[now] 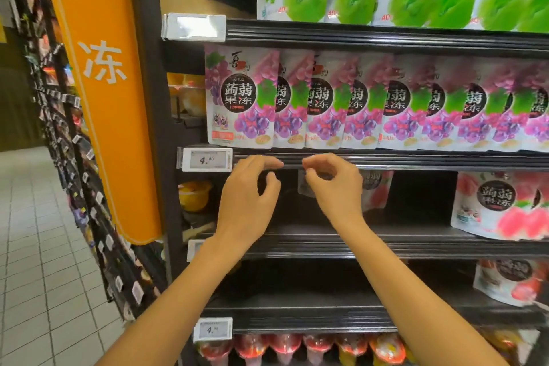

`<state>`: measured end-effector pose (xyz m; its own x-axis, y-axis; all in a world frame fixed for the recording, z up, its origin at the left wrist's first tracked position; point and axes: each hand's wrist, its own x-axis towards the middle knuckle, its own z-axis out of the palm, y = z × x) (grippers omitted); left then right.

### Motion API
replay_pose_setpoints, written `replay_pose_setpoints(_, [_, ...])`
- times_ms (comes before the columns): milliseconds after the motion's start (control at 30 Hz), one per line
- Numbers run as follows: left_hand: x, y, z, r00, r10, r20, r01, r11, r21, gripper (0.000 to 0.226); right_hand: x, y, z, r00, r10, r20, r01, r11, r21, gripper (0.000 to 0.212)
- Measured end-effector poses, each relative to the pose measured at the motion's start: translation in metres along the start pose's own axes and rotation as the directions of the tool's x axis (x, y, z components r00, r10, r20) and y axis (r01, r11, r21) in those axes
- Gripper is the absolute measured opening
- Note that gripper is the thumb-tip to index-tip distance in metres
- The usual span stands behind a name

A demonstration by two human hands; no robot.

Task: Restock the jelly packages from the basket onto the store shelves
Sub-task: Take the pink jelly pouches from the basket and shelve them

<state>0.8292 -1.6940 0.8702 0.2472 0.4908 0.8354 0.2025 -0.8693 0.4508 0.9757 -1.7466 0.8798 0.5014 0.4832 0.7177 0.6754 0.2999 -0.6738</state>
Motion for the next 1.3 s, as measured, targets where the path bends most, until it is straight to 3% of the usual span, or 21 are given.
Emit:
replay_pose_setpoints(133, [-0.038, -0.001, 0.023, 0.992, -0.117, 0.052, 0.121, 0.989, -0.085, 0.022, -0.034, 0.019, -0.023, 0.998, -0.009, -0.062, 0.012, 0.999, 0.05, 0.023])
replay_pose_setpoints(300, [-0.113, -0.005, 0.055, 0.948, -0.282, 0.145, 0.298, 0.948, -0.107, 0.024, -0.101, 0.073, -0.049, 0.987, 0.12, 0.103, -0.123, 0.992, 0.018, 0.021])
replay_pose_setpoints(400, [-0.18, -0.014, 0.078, 0.867, -0.45, 0.213, 0.475, 0.876, -0.083, 0.025, -0.16, 0.122, -0.068, 0.934, 0.274, 0.23, -0.274, 0.961, -0.031, 0.021])
replay_pose_setpoints(500, [-0.266, -0.029, 0.101, 0.718, -0.633, 0.29, 0.664, 0.748, -0.011, 0.026, -0.226, 0.179, -0.088, 0.806, 0.486, 0.338, -0.474, 0.872, -0.123, 0.02])
replay_pose_setpoints(633, [-0.394, -0.045, 0.12, 0.448, -0.811, 0.377, 0.854, 0.513, 0.09, 0.022, -0.323, 0.25, -0.111, 0.535, 0.725, 0.434, -0.678, 0.675, -0.291, 0.018])
replay_pose_setpoints(767, [-0.509, -0.053, 0.126, 0.201, -0.898, 0.391, 0.938, 0.292, 0.188, 0.021, -0.42, 0.301, -0.134, 0.251, 0.876, 0.411, -0.728, 0.451, -0.516, 0.016])
replay_pose_setpoints(867, [-0.579, -0.06, 0.13, 0.087, -0.914, 0.395, 0.949, 0.197, 0.247, 0.015, -0.486, 0.334, -0.141, 0.07, 0.918, 0.39, -0.724, 0.316, -0.613, 0.018])
replay_pose_setpoints(1100, [-0.727, -0.109, 0.163, -0.159, -0.935, 0.316, 0.945, -0.052, 0.323, 0.014, -0.624, 0.418, -0.129, -0.065, 0.96, 0.273, -0.704, 0.15, -0.694, 0.022])
replay_pose_setpoints(1233, [-0.817, -0.147, 0.192, -0.203, -0.948, 0.246, 0.932, -0.11, 0.345, 0.018, -0.703, 0.48, -0.098, -0.109, 0.956, 0.272, -0.678, 0.128, -0.723, 0.02])
replay_pose_setpoints(1300, [-0.862, -0.167, 0.209, -0.233, -0.949, 0.211, 0.89, -0.12, 0.441, 0.016, -0.742, 0.512, -0.078, -0.123, 0.95, 0.286, -0.663, 0.135, -0.736, 0.018])
